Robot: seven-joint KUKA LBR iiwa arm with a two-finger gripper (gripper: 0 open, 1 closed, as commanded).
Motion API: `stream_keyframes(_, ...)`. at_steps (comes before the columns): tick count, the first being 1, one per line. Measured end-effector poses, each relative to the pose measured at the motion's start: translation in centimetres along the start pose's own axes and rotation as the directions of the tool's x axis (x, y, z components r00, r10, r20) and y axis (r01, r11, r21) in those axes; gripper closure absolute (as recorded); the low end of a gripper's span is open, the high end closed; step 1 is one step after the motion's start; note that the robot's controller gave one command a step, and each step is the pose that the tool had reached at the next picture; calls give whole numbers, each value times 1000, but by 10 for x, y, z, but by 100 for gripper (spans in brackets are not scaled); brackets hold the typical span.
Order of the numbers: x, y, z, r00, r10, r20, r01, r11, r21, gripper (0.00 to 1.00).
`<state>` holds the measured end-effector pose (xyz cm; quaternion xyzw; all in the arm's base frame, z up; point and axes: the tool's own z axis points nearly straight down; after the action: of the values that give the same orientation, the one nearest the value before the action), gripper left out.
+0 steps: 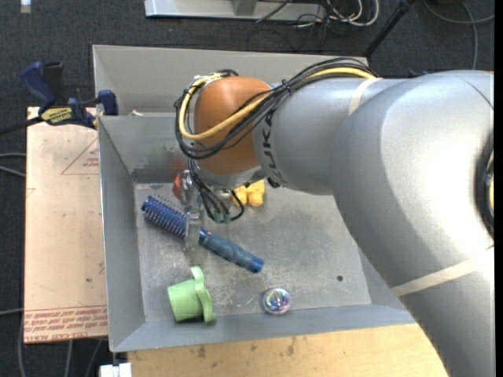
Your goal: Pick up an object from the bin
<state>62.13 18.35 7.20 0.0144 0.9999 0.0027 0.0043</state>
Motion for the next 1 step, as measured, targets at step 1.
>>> stream_keyframes(1, 21, -39, 1, 999, 47, -9, -47, 999, 5, 0)
